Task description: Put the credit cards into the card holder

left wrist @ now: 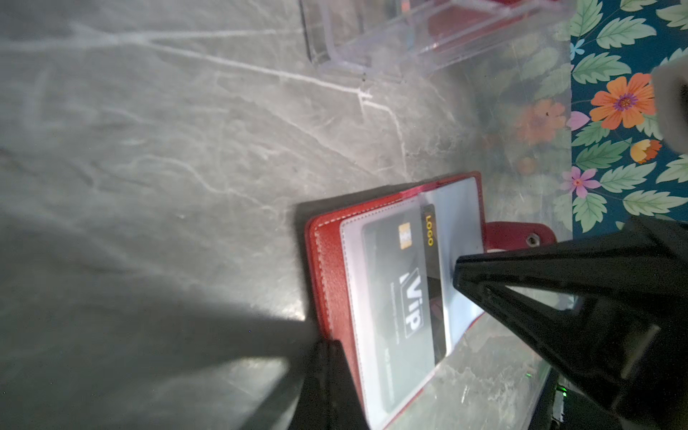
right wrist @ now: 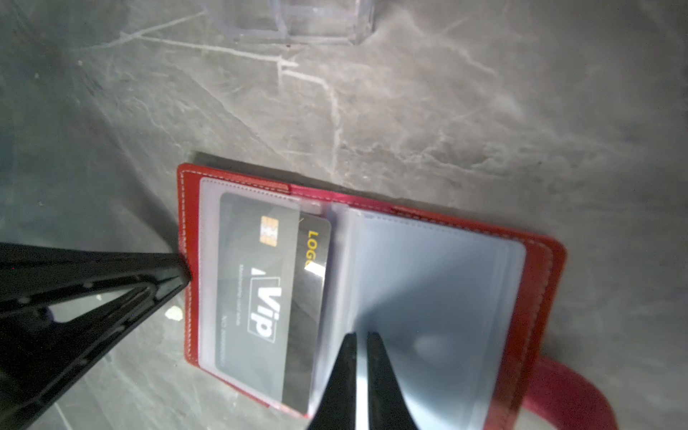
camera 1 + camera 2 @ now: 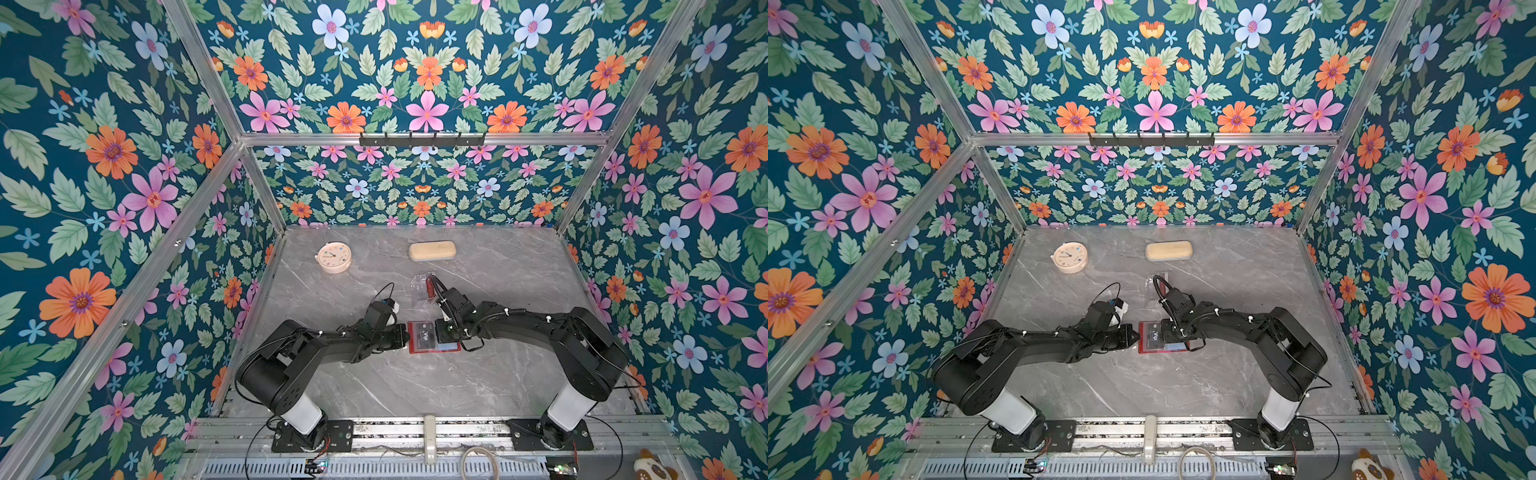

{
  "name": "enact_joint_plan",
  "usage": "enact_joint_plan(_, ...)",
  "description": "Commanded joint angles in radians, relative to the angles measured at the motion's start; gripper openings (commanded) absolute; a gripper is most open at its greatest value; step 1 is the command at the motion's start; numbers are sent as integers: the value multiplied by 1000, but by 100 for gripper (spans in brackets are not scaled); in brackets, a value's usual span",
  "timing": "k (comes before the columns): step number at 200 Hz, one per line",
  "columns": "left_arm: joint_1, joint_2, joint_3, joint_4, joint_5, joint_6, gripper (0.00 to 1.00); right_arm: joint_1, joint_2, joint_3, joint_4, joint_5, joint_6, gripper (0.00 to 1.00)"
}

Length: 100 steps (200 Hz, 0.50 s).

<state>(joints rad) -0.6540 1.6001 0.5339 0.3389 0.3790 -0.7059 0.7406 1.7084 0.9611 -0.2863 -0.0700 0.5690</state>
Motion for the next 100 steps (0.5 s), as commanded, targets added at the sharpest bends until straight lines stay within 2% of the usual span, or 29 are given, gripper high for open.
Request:
enact_joint_plan(1, 0, 7, -2, -83, -23, 10, 0, 3, 2, 14, -14, -2, -4, 6)
enact_joint_plan(48, 0, 9, -2, -83, -24, 10, 0, 6, 56, 51, -35, -5, 3, 1)
enact_joint_plan(84, 0, 11, -5, -81, -23, 10, 0, 10, 90, 71, -65, 2, 6, 2)
enact_joint_plan(100, -1, 9, -5, -83, -24, 10, 0, 13, 100, 76, -74, 3, 6, 5)
